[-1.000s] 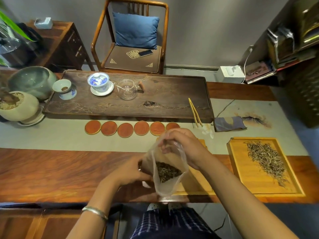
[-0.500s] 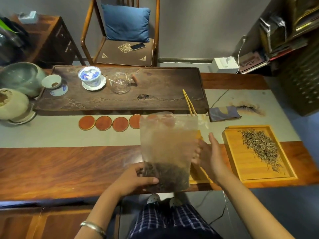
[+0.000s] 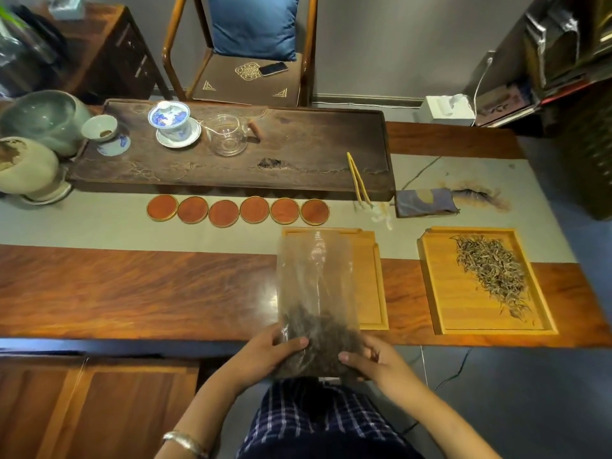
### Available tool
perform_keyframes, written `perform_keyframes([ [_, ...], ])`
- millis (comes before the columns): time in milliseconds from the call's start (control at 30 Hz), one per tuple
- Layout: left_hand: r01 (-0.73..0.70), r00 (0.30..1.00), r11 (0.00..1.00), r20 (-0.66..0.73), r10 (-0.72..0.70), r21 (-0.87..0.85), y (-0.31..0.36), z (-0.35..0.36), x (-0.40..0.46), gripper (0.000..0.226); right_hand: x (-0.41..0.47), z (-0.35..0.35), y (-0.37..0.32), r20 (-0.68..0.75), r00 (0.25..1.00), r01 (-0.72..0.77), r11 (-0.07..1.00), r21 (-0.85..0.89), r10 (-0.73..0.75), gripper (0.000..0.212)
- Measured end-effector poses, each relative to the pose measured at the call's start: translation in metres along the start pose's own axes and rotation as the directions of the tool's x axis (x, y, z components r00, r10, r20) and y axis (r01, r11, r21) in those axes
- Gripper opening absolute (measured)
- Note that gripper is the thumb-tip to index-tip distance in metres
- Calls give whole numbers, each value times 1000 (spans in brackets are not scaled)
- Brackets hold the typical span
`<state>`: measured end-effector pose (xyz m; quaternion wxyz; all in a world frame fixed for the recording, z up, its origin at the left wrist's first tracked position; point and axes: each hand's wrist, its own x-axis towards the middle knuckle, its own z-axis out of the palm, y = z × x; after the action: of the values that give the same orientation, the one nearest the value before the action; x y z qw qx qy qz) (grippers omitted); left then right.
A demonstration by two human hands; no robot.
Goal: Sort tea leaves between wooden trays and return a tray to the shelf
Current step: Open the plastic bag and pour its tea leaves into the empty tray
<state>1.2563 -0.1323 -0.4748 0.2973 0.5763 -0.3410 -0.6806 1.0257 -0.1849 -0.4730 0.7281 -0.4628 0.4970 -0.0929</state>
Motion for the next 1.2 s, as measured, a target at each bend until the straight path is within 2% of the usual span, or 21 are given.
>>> perform_keyframes([
  [167,-16,993,1000,-118,14,-17,-8,19,2,21,-2,-3,6,-25,999,42,993,-106,-45,45],
  [267,-9,991,1000,-132,7,-19,-10,24,3,18,-2,-5,12,-12,997,74,990,-117,-76,42],
  [400,-7,992,1000,-123,4,-18,-7,27,3,27,-2,-7,15,-94,984,138,980,-147,-152,48],
  [467,-17,991,1000,-132,17,3,-2,27,2,23,0,-9,16,-168,970,150,977,-153,-175,59],
  [500,-22,991,1000,-133,23,8,1,27,1,21,1,-10,15,-202,963,151,978,-146,-179,57],
  [600,-35,990,999,-135,36,9,8,28,0,34,1,-7,2,-248,955,135,984,-115,-160,44],
  [700,-46,988,999,-144,50,27,10,27,-1,49,3,-6,-7,-249,961,114,993,-24,-117,54],
  [833,-76,981,993,-170,91,90,10,25,-3,59,3,-6,-16,-260,955,140,990,-25,-142,47],
  [967,-134,970,984,-189,155,119,16,25,-4,53,1,-8,-23,-281,938,191,979,-66,-202,43],
  [1100,-161,957,979,-221,185,121,27,24,-3,50,0,-12,-31,-245,953,201,977,68,-179,28],
  [1200,-170,954,981,-233,188,97,34,22,-2,47,-3,-18,-37,-168,958,252,960,120,-231,11],
])
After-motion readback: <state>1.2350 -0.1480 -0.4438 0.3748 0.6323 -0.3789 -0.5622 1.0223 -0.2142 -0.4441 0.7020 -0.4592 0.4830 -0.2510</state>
